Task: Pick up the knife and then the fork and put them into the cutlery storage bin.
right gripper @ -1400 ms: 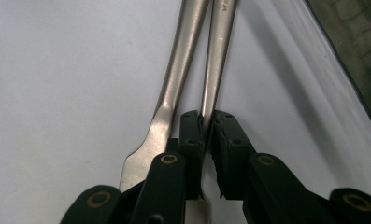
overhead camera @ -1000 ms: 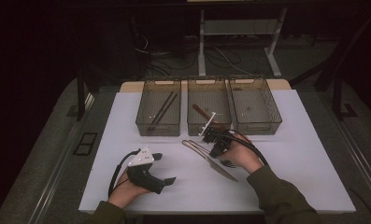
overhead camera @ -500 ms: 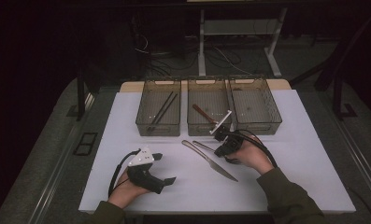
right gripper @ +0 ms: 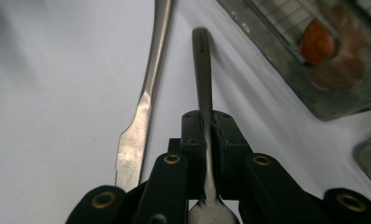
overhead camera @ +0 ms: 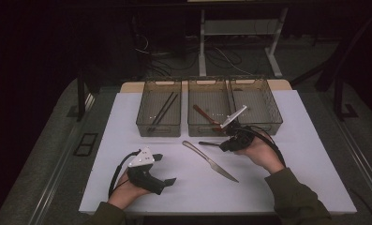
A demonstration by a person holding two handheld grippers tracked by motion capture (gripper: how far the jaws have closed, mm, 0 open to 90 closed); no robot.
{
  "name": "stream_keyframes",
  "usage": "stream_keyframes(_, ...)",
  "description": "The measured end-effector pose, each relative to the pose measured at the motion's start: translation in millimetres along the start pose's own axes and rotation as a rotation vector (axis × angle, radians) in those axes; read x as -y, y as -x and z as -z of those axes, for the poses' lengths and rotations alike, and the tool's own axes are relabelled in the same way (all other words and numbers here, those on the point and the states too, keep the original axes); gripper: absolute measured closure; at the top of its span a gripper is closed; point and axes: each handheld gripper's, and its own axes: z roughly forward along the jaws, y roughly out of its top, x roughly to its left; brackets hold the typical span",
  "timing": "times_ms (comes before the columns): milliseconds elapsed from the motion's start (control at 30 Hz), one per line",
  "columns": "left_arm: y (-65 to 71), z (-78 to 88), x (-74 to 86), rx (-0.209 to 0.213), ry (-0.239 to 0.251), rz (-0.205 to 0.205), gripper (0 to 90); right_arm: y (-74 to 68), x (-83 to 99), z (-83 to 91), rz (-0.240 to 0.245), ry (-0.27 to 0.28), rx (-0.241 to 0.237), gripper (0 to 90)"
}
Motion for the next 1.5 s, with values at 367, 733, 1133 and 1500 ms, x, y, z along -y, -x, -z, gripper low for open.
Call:
stream_keyframes(367, 0.3, 0.0, -0.1, 0.000, 0.001, 0.001, 0.0, 6.0, 3.4, 24.0, -0.010, 0.086, -0.010, 83.1)
stream_keyframes(733, -0.5, -0.4, 0.4, 0.001, -0.003, -0.001, 0.0, 18.0, 10.4, 48.4, -0.030, 0.181, -0.058, 83.1)
stream_keyframes(1133, -0.7, -1.0, 0.5, 0.002, -0.007, -0.007, 0.0, 34.0, 21.3, 81.7, -0.078, 0.284, -0.012, 83.1)
stream_keyframes(1500, -0.8, -0.8, 0.1, 0.005, 0.001, 0.005, 0.0, 56.1, 30.1, 95.5, -0.141, 0.330, 0.054, 83.1)
